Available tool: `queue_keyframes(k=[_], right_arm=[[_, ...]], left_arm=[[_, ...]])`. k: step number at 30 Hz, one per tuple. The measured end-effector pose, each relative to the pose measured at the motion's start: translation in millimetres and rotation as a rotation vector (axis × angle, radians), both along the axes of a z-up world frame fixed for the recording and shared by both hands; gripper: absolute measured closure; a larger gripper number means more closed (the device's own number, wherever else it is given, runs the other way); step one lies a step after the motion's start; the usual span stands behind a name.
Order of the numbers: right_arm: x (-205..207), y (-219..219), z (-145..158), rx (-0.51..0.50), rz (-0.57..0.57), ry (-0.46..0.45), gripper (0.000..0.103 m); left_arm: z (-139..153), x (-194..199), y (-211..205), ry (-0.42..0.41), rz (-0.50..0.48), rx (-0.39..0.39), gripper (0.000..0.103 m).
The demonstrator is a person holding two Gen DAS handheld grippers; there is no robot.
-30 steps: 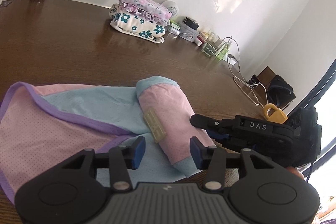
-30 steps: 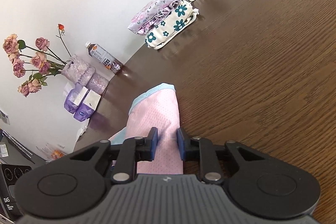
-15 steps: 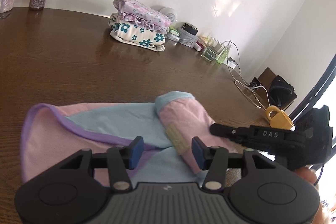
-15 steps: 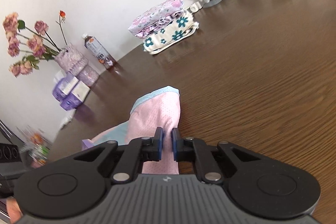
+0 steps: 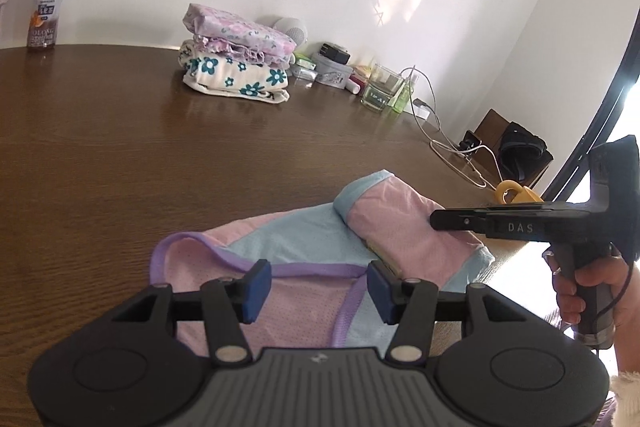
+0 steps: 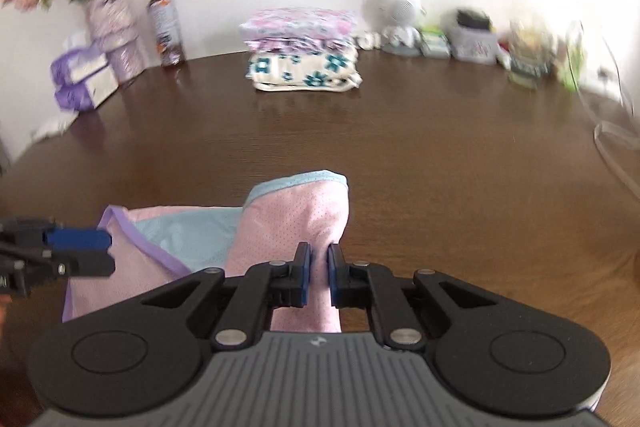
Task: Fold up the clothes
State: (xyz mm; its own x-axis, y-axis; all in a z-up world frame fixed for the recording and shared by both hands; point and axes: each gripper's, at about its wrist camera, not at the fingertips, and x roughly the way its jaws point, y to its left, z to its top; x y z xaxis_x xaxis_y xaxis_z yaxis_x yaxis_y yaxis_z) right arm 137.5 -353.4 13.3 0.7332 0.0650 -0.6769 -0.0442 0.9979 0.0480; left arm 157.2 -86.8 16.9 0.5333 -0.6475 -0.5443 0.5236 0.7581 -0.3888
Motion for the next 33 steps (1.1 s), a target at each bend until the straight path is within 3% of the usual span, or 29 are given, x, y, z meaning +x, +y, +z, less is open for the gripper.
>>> queue_keyframes(k=[5, 9, 22, 26, 30, 33], right_arm=[[-3.3, 39.1, 5.8, -0.103, 0.083, -0.025, 0.094], [-4.5, 63.9, 9.1, -0.118, 0.139, -0.037, 0.094], [5.8, 105.5, -13.7, 0.009, 0.250, 0.009, 0.095], [-4.0, 88.5, -5.7, 0.124, 0.209, -0.027, 0.092], [-22.9, 49.0, 6.2, 0.182, 0.067, -0.099, 0.088], [-28.7, 24.0, -2.7, 0.222, -0.017, -0.085, 0.088]], left_arm=[[-0.6, 1.2, 13.3, -0.002, 0.012, -0.008, 0.050], [-3.5, 2.5, 18.1, 0.009, 0.015, -0.009, 0.049], [-7.5, 5.9, 29.2, 0.025, 0.061, -0.020, 0.049], [-8.7, 6.6, 31.8, 0.026, 0.070, -0.020, 0.049], [-8.0, 7.0, 31.8, 0.031, 0.074, -0.031, 0.049], [-2.6, 6.2, 24.0, 0.030, 0.056, -0.042, 0.049]])
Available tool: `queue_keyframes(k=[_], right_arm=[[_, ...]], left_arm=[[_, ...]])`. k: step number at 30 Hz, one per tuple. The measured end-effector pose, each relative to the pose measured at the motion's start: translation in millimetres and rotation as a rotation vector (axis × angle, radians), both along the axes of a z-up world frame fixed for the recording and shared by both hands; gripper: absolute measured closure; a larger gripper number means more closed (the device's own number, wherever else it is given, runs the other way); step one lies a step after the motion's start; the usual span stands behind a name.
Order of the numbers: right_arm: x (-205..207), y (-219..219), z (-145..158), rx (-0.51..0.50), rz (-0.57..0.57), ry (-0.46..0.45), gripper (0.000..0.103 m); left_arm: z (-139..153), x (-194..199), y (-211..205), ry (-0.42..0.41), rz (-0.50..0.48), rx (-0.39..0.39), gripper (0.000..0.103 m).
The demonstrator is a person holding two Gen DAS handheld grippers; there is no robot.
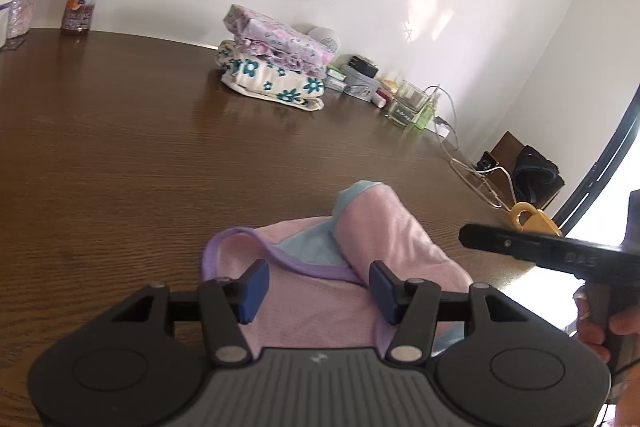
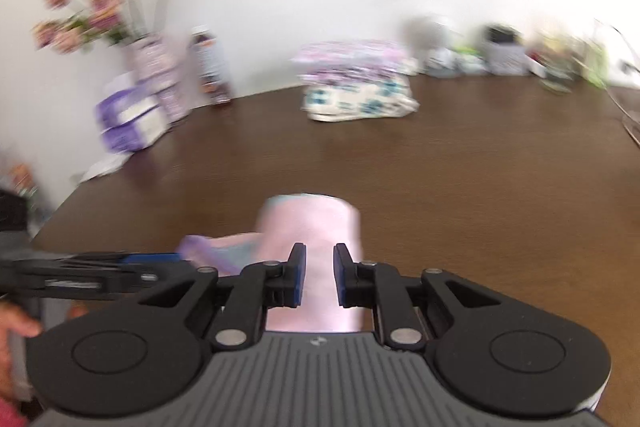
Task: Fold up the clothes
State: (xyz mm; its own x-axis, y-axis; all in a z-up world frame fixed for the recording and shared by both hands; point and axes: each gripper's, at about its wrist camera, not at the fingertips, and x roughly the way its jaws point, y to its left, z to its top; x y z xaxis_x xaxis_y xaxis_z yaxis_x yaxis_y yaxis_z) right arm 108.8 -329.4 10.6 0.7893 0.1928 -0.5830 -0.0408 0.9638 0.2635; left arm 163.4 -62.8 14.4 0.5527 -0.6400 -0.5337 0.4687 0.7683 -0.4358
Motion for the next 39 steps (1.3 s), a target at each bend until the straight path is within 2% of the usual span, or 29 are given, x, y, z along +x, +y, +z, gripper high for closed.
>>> queue_keyframes(k=[2, 5, 9, 12, 14, 17, 19, 21, 25, 28, 32, 37, 39], right_arm=[[-0.1, -12.1, -9.2, 0.050, -0.020, 0.024, 0.088], [3.3, -7.9, -24.5, 0.061, 0.010, 0.046, 0.088], [5.5, 1.0, -27.7, 0.018, 0.069, 0.016, 0.088], [5.6, -5.0, -25.4, 0.031, 0.076, -0.010, 0.087], [5.6, -10.9, -23.8, 0.049, 0.074, -0.026, 0.087], [9.0, -11.6, -27.2, 0.066, 0.090, -0.016, 0.087], [10.6, -7.3, -29.2, 0.051, 0.112, -0.012, 0.087], [12.5, -7.2, -27.8, 0.046, 0.114, -0.023, 0.087], [23.8, -20.3, -22.4, 0.127, 0.079, -0.049, 0.081], [40.1, -22.0, -24.3, 0.151, 0.075, -0.038, 0.076], [55.7, -16.2, -35.4, 0.148, 0.071, 0.013, 0.076], [27.9, -21.4, -32.5, 0.195, 0.052, -0.036, 0.075], [12.6, -24.1, -29.4, 0.192, 0.054, -0.051, 0.075]], left_arm=[[6.3, 0.1, -9.6, -0.012, -0.012, 0.002, 0.049], [17.3, 2.2, -28.3, -0.034, -0.020, 0.014, 0.049], [30.2, 9.6, -51.9, -0.062, -0.012, 0.029, 0.049], [35.0, 18.5, -69.1, -0.079, 0.002, 0.056, 0.051], [35.3, 25.7, -80.5, -0.093, 0.015, 0.085, 0.053], [28.3, 39.2, -96.0, -0.103, 0.046, 0.162, 0.064], [18.2, 48.5, -100.7, -0.079, 0.063, 0.211, 0.068], [8.2, 55.4, -97.8, -0.044, 0.083, 0.220, 0.068], [11.4, 52.0, -73.8, -0.014, 0.124, 0.118, 0.064], [19.3, 40.7, -62.4, -0.026, 0.134, 0.107, 0.061], [16.6, 28.9, -61.4, 0.027, 0.077, 0.085, 0.062], [13.6, 7.6, -61.9, 0.069, 0.024, 0.044, 0.060], [15.5, -5.3, -64.8, 0.059, -0.017, 0.046, 0.053]])
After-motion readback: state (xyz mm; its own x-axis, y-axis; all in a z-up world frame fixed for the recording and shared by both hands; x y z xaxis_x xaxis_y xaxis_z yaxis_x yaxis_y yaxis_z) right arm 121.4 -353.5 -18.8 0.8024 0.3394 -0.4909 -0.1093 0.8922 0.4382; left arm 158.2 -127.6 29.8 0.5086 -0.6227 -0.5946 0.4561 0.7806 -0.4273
